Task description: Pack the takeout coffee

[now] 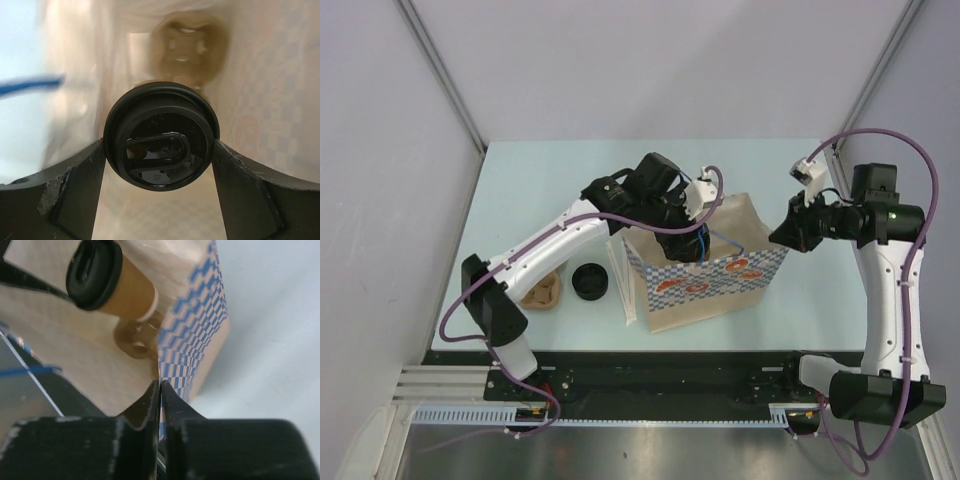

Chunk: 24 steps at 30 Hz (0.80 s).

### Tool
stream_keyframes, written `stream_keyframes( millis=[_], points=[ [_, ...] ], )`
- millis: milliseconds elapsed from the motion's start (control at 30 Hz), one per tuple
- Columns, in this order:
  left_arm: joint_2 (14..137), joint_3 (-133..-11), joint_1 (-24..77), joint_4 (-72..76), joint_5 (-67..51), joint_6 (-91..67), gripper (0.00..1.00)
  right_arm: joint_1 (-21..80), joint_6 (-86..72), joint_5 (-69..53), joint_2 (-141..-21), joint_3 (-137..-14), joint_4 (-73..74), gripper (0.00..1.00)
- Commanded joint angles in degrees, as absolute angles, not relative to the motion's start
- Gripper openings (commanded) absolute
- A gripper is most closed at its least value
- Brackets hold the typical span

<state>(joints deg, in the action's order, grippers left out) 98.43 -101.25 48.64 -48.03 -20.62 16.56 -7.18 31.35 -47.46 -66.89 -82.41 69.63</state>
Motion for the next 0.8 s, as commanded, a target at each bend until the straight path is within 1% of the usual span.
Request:
stream_keyframes(
  millis=[0, 33, 67, 133, 233, 300, 433, 500, 667, 767],
  points=[
    [95.5, -100.5, 46.4, -46.2, -22.3, 20.4, 0.19, -11.8, 43.1, -49.6, -64.2, -82.8, 81.8, 0.17],
    [95.4, -100.3, 46.2, -46.5, -23.4, 20.9, 0.19, -14.1, 45.0, -50.0, -64.4, -83.5, 83.9, 0.26],
    [94.8, -100.0, 46.2, -46.6, -24.0, 22.0, 0.19, -14.8, 46.5, -51.7, -65.1, -84.0, 84.7, 0.48],
    [94.0, -98.3, 46.2, -46.1, -25.0, 22.7, 0.19, -15.1, 47.6, -53.6, -66.3, -85.9, 83.9, 0.69],
    [92.4, -96.4, 46.4, -46.2, -27.1, 24.4, 0.19, -15.1, 46.2, -56.9, -69.1, -88.6, 78.7, 0.77],
    [91.8, -95.5, 46.4, -46.0, -27.9, 25.0, 0.19, -14.3, 46.3, -59.5, -71.5, -91.2, 75.0, 0.79],
    [91.8, -95.0, 46.8, -46.5, -28.1, 26.9, 0.19, -7.0, 45.5, -55.7, -74.9, -92.9, 66.4, 0.86],
    [91.8, -95.0, 47.2, -46.7, -27.9, 27.7, 0.2, -4.0, 44.7, -55.2, -76.3, -93.0, 61.1, 0.88],
    [91.8, -94.7, 47.3, -47.0, -27.3, 29.1, 0.2, 3.5, 48.0, -53.3, -80.1, -92.8, 55.7, 0.9],
    [92.0, -94.7, 47.3, -47.2, -27.0, 29.4, 0.2, 5.6, 47.9, -52.9, -82.9, -93.2, 52.7, 0.91]
  ],
)
